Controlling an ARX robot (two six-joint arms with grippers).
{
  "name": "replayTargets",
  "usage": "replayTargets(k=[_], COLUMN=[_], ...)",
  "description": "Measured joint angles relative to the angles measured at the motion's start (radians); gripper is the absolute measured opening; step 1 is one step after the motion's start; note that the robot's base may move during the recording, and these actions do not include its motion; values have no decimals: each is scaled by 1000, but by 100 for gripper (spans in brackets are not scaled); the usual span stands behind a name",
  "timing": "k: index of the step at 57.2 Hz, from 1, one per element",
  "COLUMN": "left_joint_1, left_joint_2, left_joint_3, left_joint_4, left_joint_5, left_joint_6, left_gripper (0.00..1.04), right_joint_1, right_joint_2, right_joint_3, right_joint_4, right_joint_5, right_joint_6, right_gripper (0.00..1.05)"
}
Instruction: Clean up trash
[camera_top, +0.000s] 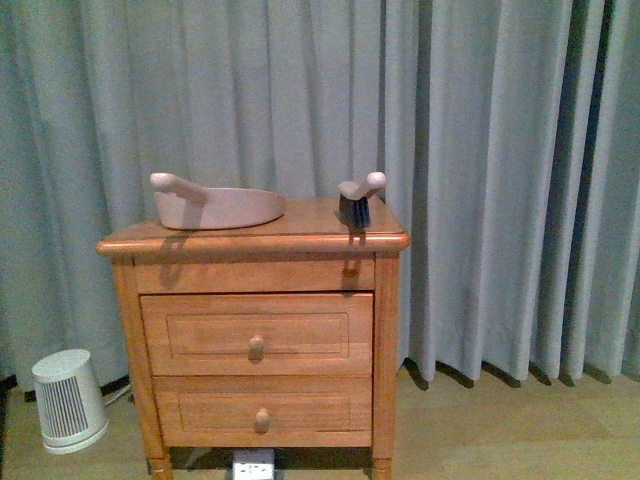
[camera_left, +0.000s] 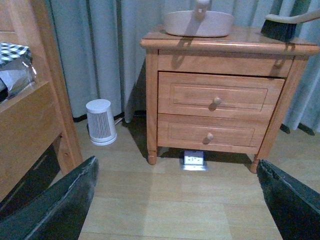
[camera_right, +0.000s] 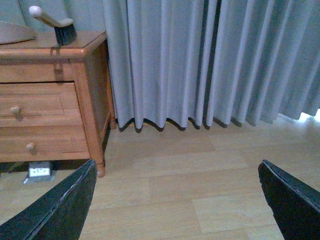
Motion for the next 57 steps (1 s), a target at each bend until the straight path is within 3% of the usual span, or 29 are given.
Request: replayTargets(k=[57], left_joint_1=[0], left_joint_2=[0], left_joint_3=[0], left_joint_4=[0], left_joint_5=[0], left_joint_6=[0], left_gripper=[97], right_joint_1=[0], right_joint_2=[0], right_joint_3=[0], right_joint_4=[0], right_joint_5=[0], right_joint_6=[0], right_gripper=[97])
